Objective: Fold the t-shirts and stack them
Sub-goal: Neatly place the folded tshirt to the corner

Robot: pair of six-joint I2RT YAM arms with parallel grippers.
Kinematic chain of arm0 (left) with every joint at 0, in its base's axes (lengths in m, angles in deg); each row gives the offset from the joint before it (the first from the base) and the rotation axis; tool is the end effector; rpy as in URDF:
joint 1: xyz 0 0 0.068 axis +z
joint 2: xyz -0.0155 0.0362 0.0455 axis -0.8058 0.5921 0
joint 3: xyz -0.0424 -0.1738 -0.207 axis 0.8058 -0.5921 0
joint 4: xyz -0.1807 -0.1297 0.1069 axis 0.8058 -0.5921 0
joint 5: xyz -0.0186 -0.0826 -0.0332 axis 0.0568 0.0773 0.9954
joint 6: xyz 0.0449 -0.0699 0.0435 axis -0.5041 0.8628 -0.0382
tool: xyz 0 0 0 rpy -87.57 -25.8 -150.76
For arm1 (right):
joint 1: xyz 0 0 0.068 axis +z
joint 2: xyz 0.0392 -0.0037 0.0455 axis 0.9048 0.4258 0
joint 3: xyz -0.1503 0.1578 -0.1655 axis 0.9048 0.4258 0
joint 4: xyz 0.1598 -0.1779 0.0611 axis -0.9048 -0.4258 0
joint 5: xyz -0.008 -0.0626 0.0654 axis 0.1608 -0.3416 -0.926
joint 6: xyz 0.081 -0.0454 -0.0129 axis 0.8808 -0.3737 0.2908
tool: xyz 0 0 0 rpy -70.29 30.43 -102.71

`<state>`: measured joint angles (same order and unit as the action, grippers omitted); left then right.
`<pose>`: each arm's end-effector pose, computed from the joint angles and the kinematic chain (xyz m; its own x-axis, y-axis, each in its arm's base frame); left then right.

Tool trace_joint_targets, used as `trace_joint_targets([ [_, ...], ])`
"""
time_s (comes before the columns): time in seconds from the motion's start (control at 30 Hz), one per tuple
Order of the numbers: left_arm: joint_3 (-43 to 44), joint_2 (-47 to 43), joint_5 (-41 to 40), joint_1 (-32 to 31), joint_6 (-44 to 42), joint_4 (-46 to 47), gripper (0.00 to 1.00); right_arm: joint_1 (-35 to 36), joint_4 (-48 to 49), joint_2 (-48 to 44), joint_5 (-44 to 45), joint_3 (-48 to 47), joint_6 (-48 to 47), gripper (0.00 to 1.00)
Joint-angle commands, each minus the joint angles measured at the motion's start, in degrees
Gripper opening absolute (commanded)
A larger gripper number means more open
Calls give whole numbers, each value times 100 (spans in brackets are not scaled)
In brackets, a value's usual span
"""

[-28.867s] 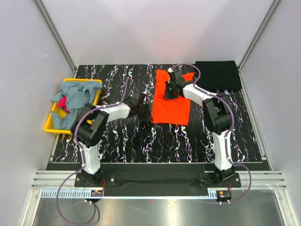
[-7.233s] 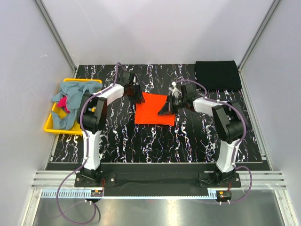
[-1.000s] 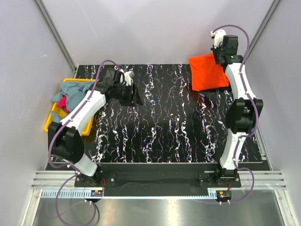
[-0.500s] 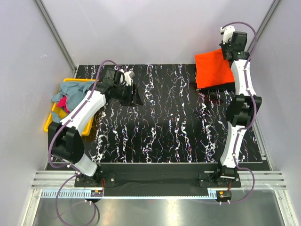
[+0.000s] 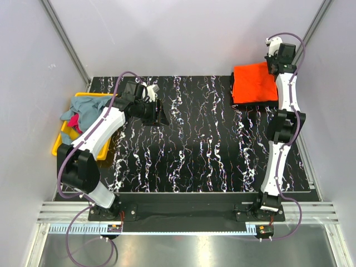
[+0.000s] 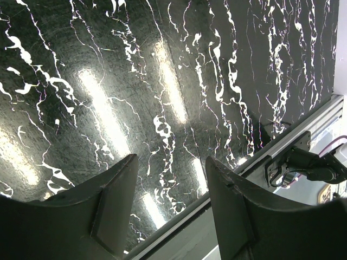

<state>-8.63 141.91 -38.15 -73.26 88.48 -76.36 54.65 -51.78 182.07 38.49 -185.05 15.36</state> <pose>0.3161 -0.1549 0.2716 -0.8920 0.0091 -0.4520 0.2899 0.7787 -0.5564 0.5908 -0.1040 0.2733 -0.4638 -0.3954 -0.7928 -0.0678 0.9081 -0.4133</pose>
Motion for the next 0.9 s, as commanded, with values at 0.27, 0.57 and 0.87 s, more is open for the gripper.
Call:
trace_joint_targets([
  [0.27,18,-32,161,-20,-52,162,58,-127,516,470,53,-830,138,18],
  [0.57,36,-41,223,-11,-70,223,58,-101,631,-328,764,-208,831,100],
  [0.87,-61,-690,188,-12,-167,628,58,241,-159,-3253,142,3180,3211,100],
])
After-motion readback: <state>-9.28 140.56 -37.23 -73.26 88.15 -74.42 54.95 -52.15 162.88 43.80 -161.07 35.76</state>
